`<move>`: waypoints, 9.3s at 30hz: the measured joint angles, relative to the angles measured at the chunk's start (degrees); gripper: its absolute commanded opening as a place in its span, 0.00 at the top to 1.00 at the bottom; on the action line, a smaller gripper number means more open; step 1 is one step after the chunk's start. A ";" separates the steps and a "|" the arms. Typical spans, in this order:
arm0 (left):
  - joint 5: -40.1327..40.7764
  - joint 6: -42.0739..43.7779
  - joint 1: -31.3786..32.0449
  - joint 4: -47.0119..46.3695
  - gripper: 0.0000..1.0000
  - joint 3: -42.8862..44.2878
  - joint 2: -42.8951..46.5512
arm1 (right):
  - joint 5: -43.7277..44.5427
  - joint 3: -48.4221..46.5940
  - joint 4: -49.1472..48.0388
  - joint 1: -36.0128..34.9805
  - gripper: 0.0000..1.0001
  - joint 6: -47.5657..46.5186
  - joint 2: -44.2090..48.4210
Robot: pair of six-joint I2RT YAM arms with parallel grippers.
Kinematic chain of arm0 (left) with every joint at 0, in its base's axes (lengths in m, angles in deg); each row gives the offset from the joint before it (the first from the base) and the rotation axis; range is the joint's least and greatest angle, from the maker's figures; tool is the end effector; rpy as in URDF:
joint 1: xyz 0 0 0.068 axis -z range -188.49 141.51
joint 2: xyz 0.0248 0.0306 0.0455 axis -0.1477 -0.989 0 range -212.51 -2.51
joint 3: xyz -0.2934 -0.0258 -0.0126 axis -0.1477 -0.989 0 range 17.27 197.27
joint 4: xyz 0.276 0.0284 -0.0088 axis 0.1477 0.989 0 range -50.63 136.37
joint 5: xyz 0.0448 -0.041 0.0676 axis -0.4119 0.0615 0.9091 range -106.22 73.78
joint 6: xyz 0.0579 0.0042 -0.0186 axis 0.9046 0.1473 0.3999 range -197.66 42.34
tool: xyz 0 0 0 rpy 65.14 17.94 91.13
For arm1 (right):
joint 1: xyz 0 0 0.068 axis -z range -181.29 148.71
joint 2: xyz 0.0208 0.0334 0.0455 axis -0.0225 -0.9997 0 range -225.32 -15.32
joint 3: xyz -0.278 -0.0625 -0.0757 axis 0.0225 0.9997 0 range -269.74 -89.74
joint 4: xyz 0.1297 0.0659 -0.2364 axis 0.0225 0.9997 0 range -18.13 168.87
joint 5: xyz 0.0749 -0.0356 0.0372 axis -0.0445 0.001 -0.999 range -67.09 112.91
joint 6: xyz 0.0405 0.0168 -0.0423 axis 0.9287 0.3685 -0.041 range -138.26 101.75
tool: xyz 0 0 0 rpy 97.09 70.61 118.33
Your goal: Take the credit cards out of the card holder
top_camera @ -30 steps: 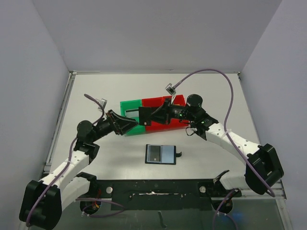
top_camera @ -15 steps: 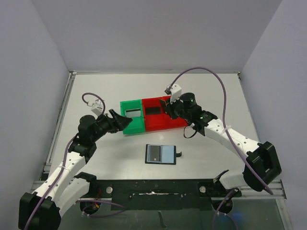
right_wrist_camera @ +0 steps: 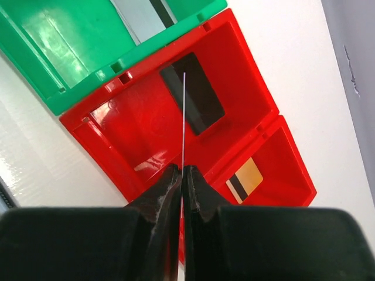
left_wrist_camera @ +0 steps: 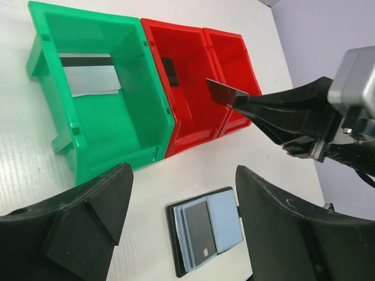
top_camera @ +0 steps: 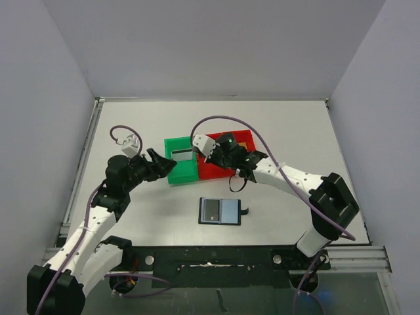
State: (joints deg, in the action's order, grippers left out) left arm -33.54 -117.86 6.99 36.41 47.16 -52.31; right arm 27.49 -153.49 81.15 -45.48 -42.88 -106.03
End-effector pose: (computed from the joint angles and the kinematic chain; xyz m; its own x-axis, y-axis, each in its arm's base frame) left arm 0.2028 -0.0703 0.2653 -0.5563 -0.4853 -0.6745 0.2229 0.6948 -0.6837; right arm 0.2756 0.2628 0.2643 -0.1151 -0.6911 -0.7136 -0.7662 0.5189 -0.3789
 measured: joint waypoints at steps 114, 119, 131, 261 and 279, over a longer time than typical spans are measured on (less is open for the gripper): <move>5.09 1.22 -1.51 11.04 0.18 4.00 4.17 | -10.71 8.20 -20.15 13.42 0.27 35.19 9.25; 0.04 0.87 -1.73 9.22 0.18 4.02 -0.02 | -17.77 19.45 -24.17 19.19 0.33 54.51 10.25; -11.30 0.85 3.96 9.88 0.19 2.60 -4.04 | -15.23 29.90 -24.30 2.60 0.36 73.64 14.49; 6.67 -3.50 30.56 22.86 0.66 15.52 -37.73 | -22.23 47.15 -29.29 5.22 0.76 93.22 13.77; 4.07 -2.51 31.95 22.27 0.74 19.91 -38.71 | -23.93 46.05 -29.49 5.20 0.79 91.67 12.09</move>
State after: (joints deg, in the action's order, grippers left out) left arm -29.47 -120.38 38.95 58.68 67.07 -91.02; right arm 3.56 -107.44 51.67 -40.27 48.79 -93.95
